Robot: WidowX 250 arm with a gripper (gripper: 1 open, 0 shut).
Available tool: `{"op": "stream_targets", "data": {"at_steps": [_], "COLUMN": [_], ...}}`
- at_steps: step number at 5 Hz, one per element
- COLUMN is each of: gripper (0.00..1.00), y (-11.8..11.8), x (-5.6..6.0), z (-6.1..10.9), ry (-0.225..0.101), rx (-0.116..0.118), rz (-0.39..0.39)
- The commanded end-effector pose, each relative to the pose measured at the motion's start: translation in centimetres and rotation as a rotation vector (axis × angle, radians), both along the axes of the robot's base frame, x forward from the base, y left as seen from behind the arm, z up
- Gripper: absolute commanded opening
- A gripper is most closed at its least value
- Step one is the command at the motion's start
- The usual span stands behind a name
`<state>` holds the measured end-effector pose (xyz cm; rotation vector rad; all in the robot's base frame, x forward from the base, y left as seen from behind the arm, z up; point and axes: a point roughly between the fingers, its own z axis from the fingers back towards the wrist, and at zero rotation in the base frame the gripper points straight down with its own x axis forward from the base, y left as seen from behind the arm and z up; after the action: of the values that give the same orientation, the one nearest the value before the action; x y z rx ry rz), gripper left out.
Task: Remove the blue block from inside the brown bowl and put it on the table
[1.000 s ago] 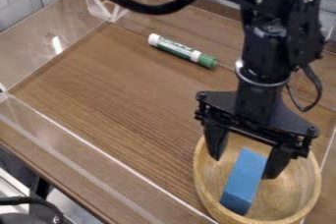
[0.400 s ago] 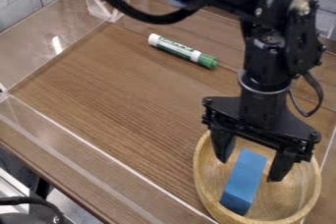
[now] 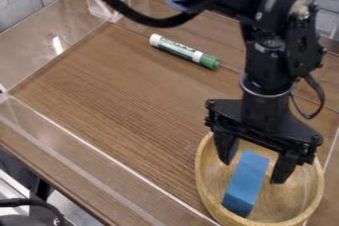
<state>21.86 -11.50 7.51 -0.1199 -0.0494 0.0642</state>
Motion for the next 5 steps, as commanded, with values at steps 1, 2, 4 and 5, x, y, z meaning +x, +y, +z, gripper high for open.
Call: {"op": "stream_targets", "data": {"at_steps": [1, 2, 4, 5], "gripper": [1.00, 1.00, 1.00, 1.00], "y": [-0.03, 0.01, 0.07, 0.09], "x": [0.61, 0.69, 0.82, 0.85], "z": [0.47, 0.42, 0.34, 0.30], "ry": [-0.027, -0.030, -0.036, -0.038], "rx": [-0.015, -0.017, -0.019, -0.019], "rz": [0.003, 0.000, -0.006, -0.008]}}
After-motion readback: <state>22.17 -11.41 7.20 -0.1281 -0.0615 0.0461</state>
